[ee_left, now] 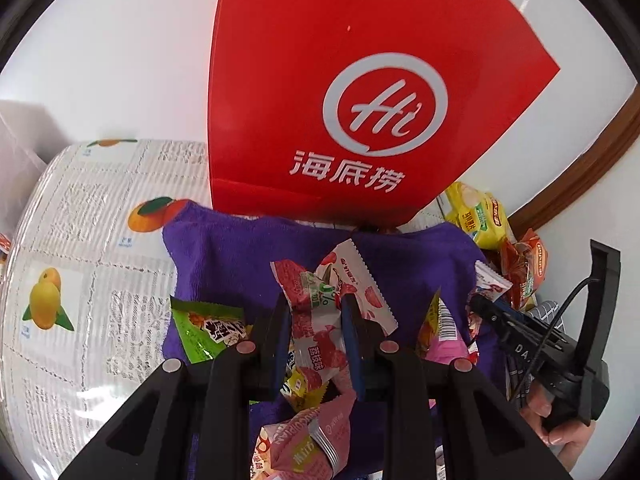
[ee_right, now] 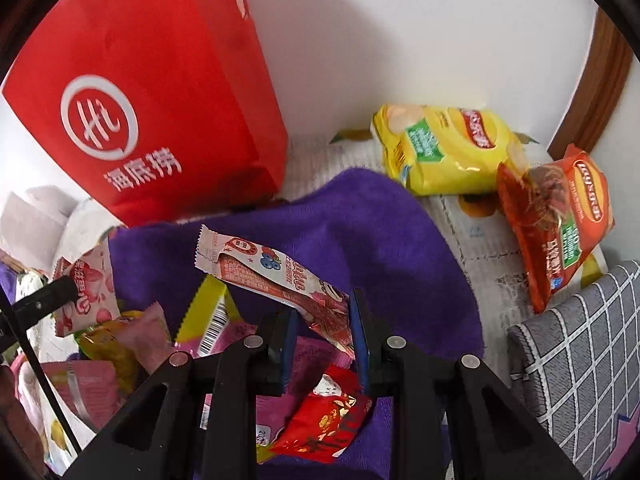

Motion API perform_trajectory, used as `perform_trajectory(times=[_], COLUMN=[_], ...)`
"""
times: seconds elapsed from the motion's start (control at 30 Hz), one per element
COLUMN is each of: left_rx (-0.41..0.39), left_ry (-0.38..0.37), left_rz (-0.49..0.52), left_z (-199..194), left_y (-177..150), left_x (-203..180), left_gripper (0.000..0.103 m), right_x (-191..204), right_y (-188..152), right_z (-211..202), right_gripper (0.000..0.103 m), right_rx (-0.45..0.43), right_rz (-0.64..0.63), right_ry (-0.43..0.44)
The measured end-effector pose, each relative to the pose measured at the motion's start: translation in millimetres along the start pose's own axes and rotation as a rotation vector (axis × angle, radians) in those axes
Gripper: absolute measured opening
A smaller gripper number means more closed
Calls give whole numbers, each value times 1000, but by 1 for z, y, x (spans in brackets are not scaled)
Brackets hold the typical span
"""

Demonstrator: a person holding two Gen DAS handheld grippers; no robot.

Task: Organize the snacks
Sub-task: 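Carry the strip packet with the right tool while the left tool carries the candy packet to the towel, then open the right tool over the towel while the left tool releases the candy packet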

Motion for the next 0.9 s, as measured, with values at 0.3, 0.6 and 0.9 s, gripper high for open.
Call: perform_trajectory(times=[0.3,0.6,0.9], left_rx=[22,75,89], left_ry=[11,-3,-45], left_rz=[-26,-45,-25], left_z=[8,22,17], left_y=[0,0,-3], left_x=[4,7,-2], left_gripper=[24,24,33], right_x=[9,18,33], right_y=[-2,-2,-12], right_z=[-7,-39,-82], right_gripper=[39,47,47], right_rx=[10,-58,-143], right_rz=[-39,-63,-58], right_ry=[7,17,62])
Point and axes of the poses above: each gripper's, at about its wrist camera, not at the fingertips, and z roughly the way its jaws point, x to its left, y to its top, the point moved 3 cm from there along z, roughly the way its jaws point, and after that the axes turned 8 degrees about x, right-handed, at the moved point
